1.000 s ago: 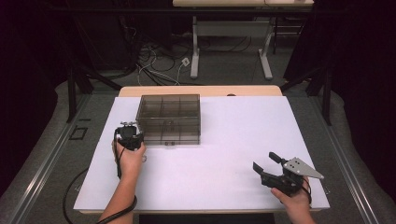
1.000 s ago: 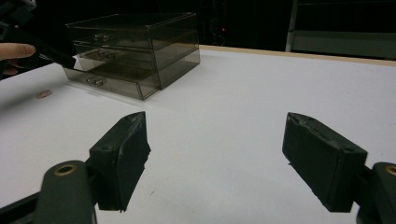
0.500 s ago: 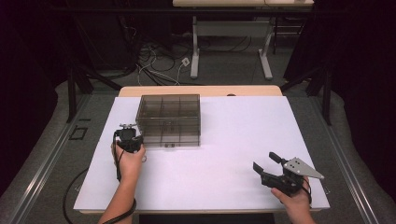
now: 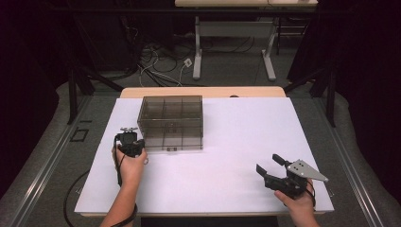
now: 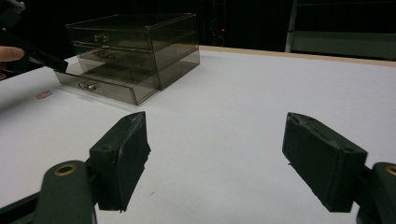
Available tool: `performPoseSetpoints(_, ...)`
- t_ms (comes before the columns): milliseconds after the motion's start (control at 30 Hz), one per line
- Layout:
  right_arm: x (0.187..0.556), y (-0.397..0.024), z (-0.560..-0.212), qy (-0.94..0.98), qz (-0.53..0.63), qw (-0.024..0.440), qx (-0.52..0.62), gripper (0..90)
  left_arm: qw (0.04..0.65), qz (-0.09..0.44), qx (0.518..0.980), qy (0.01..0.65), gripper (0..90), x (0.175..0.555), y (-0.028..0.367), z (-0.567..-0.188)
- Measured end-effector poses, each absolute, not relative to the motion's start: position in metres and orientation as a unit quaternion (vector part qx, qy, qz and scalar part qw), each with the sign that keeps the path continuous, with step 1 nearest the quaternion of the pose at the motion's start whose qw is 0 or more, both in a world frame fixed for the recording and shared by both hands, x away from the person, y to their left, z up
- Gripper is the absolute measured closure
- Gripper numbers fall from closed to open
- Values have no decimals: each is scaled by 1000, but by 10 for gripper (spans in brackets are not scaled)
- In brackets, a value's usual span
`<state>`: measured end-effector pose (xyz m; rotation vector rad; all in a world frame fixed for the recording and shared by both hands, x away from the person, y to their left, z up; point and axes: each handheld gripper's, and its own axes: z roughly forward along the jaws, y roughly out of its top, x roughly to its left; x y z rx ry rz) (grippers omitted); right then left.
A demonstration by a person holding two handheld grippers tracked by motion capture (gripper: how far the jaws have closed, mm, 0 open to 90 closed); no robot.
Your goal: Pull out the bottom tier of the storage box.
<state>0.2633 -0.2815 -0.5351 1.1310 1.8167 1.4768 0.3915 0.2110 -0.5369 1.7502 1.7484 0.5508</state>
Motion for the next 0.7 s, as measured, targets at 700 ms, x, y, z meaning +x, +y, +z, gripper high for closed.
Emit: performPoseSetpoints(700, 263, -282, -535, 672, 548, 267, 420, 221, 306, 206, 653, 662, 892, 383, 211, -538)
